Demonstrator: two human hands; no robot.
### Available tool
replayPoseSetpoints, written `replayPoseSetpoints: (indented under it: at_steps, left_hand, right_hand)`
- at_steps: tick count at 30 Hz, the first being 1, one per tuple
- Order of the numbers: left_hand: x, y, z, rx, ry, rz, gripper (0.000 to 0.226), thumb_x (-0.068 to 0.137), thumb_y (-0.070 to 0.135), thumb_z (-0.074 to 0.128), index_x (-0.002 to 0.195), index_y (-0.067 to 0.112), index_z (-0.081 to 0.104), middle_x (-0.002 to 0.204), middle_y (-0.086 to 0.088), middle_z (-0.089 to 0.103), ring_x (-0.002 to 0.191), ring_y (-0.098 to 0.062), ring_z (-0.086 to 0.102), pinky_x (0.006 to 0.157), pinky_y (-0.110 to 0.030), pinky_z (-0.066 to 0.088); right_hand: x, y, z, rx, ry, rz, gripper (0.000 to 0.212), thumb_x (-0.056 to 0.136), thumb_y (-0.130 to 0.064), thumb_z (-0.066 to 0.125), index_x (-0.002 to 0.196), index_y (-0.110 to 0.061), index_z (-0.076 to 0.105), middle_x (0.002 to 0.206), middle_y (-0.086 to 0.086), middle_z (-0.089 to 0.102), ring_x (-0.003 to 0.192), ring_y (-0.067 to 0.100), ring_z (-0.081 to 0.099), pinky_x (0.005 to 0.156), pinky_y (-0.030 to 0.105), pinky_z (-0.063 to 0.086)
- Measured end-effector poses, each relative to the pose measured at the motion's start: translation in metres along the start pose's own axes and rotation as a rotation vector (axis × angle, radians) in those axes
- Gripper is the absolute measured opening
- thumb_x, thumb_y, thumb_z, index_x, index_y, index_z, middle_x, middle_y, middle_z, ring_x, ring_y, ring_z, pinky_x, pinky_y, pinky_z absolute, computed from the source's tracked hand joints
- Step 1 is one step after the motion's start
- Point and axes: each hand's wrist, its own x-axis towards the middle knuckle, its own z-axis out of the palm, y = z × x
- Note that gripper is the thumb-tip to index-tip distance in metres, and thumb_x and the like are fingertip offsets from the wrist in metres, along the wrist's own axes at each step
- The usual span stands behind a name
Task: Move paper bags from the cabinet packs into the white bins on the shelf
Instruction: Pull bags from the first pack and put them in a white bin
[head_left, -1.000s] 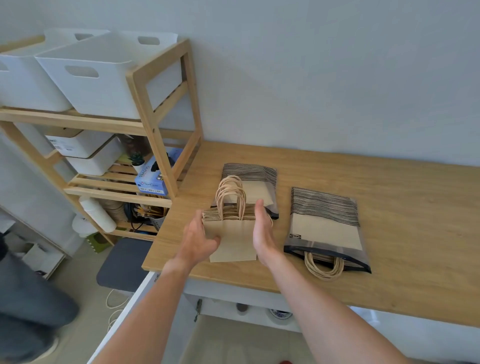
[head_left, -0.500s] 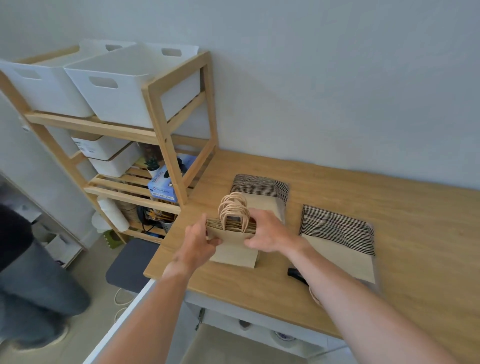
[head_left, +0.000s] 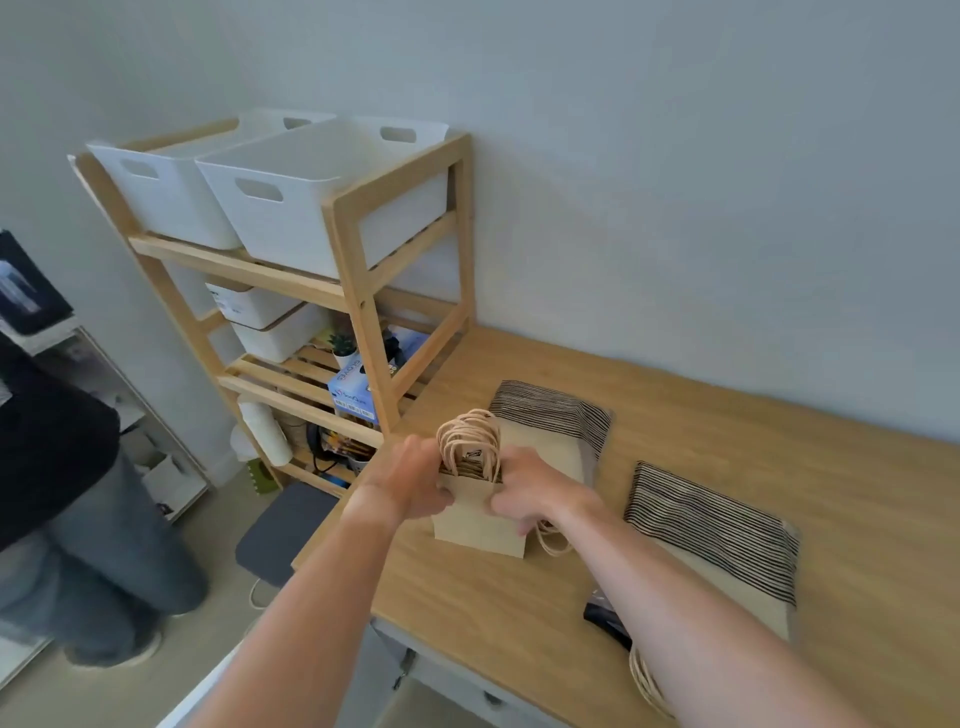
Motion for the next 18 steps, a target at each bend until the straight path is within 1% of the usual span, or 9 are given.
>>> replayPoseSetpoints:
  at_steps: [3, 4, 6, 8, 10, 12, 14, 16, 18]
  left_hand:
    - [0.004, 0.015, -0.031, -0.008, -0.109, -0.019, 0.047, 0.064, 0.034, 0.078, 0.107, 0.024, 0.062, 0.100, 0.003, 0.066, 0.088, -0.021, 0.067, 0.077, -0.040, 0.059]
    - [0.007, 0.021, -0.049, -0.018, -0.152, -0.024, 0.048, 0.067, 0.032, 0.082, 0.108, 0.021, 0.060, 0.100, 0.002, 0.065, 0.083, -0.020, 0.068, 0.074, -0.040, 0.060]
    - [0.020, 0.034, -0.094, -0.045, -0.204, -0.058, 0.044, 0.073, 0.029, 0.083, 0.104, 0.017, 0.054, 0.089, -0.001, 0.067, 0.064, -0.017, 0.070, 0.064, -0.037, 0.062]
    - [0.041, 0.048, -0.148, -0.081, -0.187, -0.051, 0.043, 0.076, 0.027, 0.082, 0.105, 0.015, 0.053, 0.080, -0.005, 0.069, 0.056, -0.019, 0.071, 0.061, -0.038, 0.063]
    - [0.068, 0.055, -0.202, -0.132, -0.129, 0.003, 0.040, 0.078, 0.023, 0.080, 0.107, 0.014, 0.054, 0.075, -0.008, 0.071, 0.054, -0.020, 0.072, 0.061, -0.041, 0.063]
    - [0.096, 0.054, -0.253, -0.194, -0.025, 0.062, 0.034, 0.078, 0.020, 0.079, 0.103, 0.013, 0.056, 0.072, -0.008, 0.072, 0.054, -0.020, 0.072, 0.062, -0.041, 0.063]
    - [0.120, 0.046, -0.303, -0.231, 0.133, 0.121, 0.026, 0.076, 0.015, 0.077, 0.096, 0.013, 0.060, 0.073, -0.006, 0.072, 0.056, -0.020, 0.072, 0.066, -0.042, 0.063]
    - [0.145, 0.034, -0.345, -0.221, 0.324, 0.148, 0.017, 0.071, 0.015, 0.071, 0.086, 0.016, 0.065, 0.077, -0.004, 0.070, 0.064, -0.021, 0.072, 0.070, -0.043, 0.062]
    - [0.165, 0.018, -0.378, -0.233, 0.448, 0.163, 0.021, 0.070, 0.020, 0.065, 0.091, 0.019, 0.064, 0.087, -0.003, 0.066, 0.078, -0.023, 0.069, 0.075, -0.042, 0.060]
  right_hand:
    - [0.006, -0.013, -0.024, -0.001, -0.065, 0.046, 0.047, 0.083, -0.016, 0.069, 0.128, -0.022, 0.056, 0.123, 0.005, 0.060, 0.082, 0.027, 0.074, 0.074, 0.043, 0.063]
    - [0.008, -0.019, -0.039, 0.021, -0.092, 0.080, 0.055, 0.084, -0.016, 0.074, 0.133, -0.021, 0.051, 0.131, 0.005, 0.056, 0.089, 0.028, 0.073, 0.076, 0.042, 0.063]
    - [0.013, -0.037, -0.081, 0.087, -0.106, 0.137, 0.070, 0.081, -0.013, 0.081, 0.139, -0.020, 0.042, 0.140, 0.001, 0.045, 0.101, 0.030, 0.068, 0.076, 0.041, 0.063]
    - [0.018, -0.061, -0.136, 0.108, -0.078, 0.138, 0.066, 0.079, -0.007, 0.082, 0.134, -0.016, 0.046, 0.137, 0.000, 0.047, 0.112, 0.032, 0.061, 0.078, 0.043, 0.062]
    - [0.019, -0.092, -0.194, 0.049, -0.016, 0.085, 0.049, 0.081, -0.004, 0.079, 0.125, -0.010, 0.058, 0.131, 0.007, 0.058, 0.113, 0.030, 0.061, 0.079, 0.045, 0.062]
    - [0.020, -0.128, -0.247, -0.021, 0.090, 0.043, 0.043, 0.083, -0.004, 0.075, 0.124, -0.010, 0.062, 0.124, 0.009, 0.064, 0.109, 0.027, 0.065, 0.078, 0.042, 0.062]
    - [0.025, -0.164, -0.293, -0.077, 0.240, -0.006, 0.039, 0.082, -0.006, 0.073, 0.120, -0.011, 0.066, 0.117, 0.007, 0.067, 0.105, 0.024, 0.067, 0.079, 0.038, 0.062]
    - [0.035, -0.201, -0.329, -0.148, 0.376, -0.052, 0.037, 0.074, -0.011, 0.071, 0.111, -0.012, 0.069, 0.110, 0.008, 0.070, 0.099, 0.024, 0.070, 0.080, 0.036, 0.062]
    - [0.052, -0.234, -0.353, -0.271, 0.506, -0.083, 0.034, 0.067, -0.019, 0.064, 0.100, -0.011, 0.068, 0.102, 0.010, 0.070, 0.092, 0.028, 0.071, 0.074, 0.032, 0.059]
